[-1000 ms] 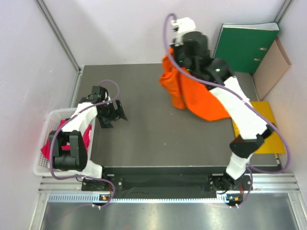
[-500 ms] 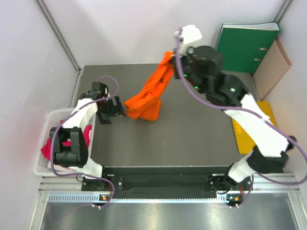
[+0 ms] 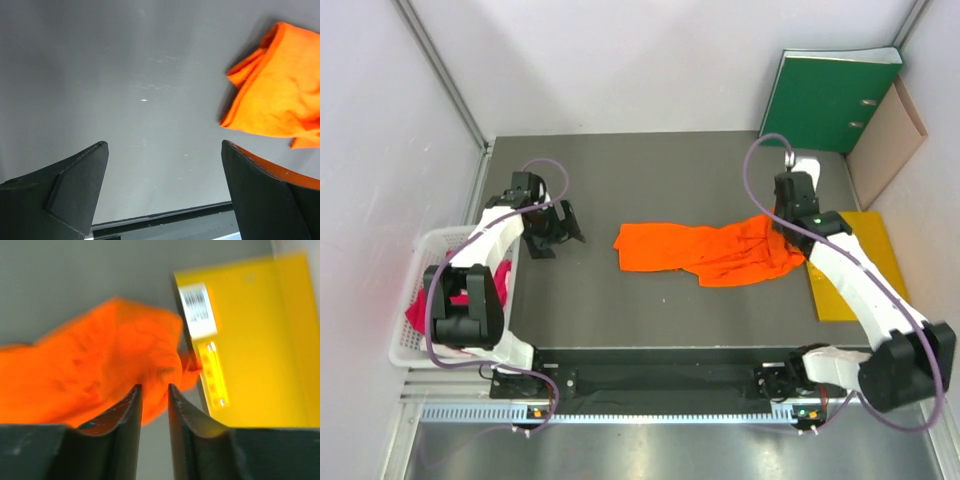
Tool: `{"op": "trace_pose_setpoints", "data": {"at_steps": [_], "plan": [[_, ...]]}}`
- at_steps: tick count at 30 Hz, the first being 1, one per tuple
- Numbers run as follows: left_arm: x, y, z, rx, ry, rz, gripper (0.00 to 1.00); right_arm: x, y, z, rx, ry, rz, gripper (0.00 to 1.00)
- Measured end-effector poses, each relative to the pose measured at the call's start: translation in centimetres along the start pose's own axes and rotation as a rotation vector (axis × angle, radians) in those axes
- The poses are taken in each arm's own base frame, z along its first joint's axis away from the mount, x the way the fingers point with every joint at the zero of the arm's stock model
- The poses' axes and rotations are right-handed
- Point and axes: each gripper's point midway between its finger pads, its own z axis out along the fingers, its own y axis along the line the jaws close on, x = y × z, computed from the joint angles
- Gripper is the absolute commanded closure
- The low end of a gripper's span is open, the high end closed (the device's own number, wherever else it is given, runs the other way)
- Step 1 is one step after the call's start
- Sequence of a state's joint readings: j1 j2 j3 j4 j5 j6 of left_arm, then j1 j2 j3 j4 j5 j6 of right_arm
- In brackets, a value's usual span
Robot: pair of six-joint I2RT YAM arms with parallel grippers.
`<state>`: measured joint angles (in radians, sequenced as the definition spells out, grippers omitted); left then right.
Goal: Fold and stack the t-shirts
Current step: Flatten out the tshirt
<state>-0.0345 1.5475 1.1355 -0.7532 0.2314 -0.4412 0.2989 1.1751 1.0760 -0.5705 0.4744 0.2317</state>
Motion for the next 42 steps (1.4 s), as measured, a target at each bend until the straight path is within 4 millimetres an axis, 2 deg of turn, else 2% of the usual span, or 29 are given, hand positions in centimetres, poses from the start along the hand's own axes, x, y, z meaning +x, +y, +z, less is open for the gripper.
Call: {"op": "trace_pose_setpoints", "data": {"at_steps": [2, 3, 4, 5, 11, 14, 17, 20, 21, 24, 25, 29, 33, 35, 38, 42], "plan": [[0.0, -0.7, 0.0, 0.029, 0.001, 0.008, 0.01, 4.6, -1.5, 2.1, 0.068, 0.133, -0.013, 0.41], [0.1, -1.3, 0.1, 0.050, 0.002, 0.019, 0.01, 5.7, -1.9, 2.4, 0.085, 0.167, -0.010, 0.20], [0.2, -2.1, 0.3, 0.075, 0.003, 0.038, 0.01, 6.5, -2.3, 2.4, 0.099, 0.193, -0.013, 0.12], [0.5, -3.1, 0.6, 0.104, 0.010, 0.060, 0.01, 6.4, -2.4, 2.3, 0.103, 0.189, 0.005, 0.03], [4.4, -8.8, 3.4, 0.233, 0.124, 0.183, 0.02, 1.2, -2.9, 0.2, 0.097, 0.033, 0.078, 0.02], [6.0, -9.8, 4.9, 0.263, 0.170, 0.196, 0.05, -1.0, -2.9, -0.3, 0.094, -0.021, 0.104, 0.02], [7.1, -9.4, 6.5, 0.257, 0.215, 0.181, 0.11, -1.3, -2.9, -0.4, 0.092, -0.029, 0.109, 0.03], [7.9, -8.9, 7.8, 0.244, 0.252, 0.169, 0.29, -1.2, -2.9, -0.4, 0.093, -0.026, 0.108, 0.03], [8.0, -9.0, 7.8, 0.250, 0.258, 0.164, 0.43, -1.2, -2.9, -0.4, 0.093, -0.027, 0.109, 0.03], [8.3, -9.1, 8.5, 0.251, 0.267, 0.178, 0.77, -1.2, -3.0, -0.4, 0.095, -0.025, 0.114, 0.03], [8.7, -9.0, 8.9, 0.251, 0.279, 0.188, 1.00, -1.2, -3.0, -0.4, 0.095, -0.025, 0.115, 0.03], [9.4, -9.3, 9.4, 0.259, 0.313, 0.187, 1.00, -1.2, -3.0, -0.4, 0.088, -0.022, 0.117, 0.04], [8.9, -9.6, 8.9, 0.254, 0.304, 0.200, 1.00, -1.1, -2.5, -0.6, 0.058, -0.016, 0.117, 0.04], [8.1, -10.3, 7.9, 0.258, 0.279, 0.211, 1.00, -0.8, -2.2, -0.7, 0.038, -0.006, 0.115, 0.04], [4.7, -13.1, 4.2, 0.311, 0.145, 0.250, 1.00, 0.0, -1.8, -0.8, 0.005, 0.013, 0.111, 0.04], [-0.8, -17.6, -2.0, 0.416, -0.096, 0.293, 1.00, 1.6, -0.6, -0.6, -0.062, 0.057, 0.101, 0.04]]}}
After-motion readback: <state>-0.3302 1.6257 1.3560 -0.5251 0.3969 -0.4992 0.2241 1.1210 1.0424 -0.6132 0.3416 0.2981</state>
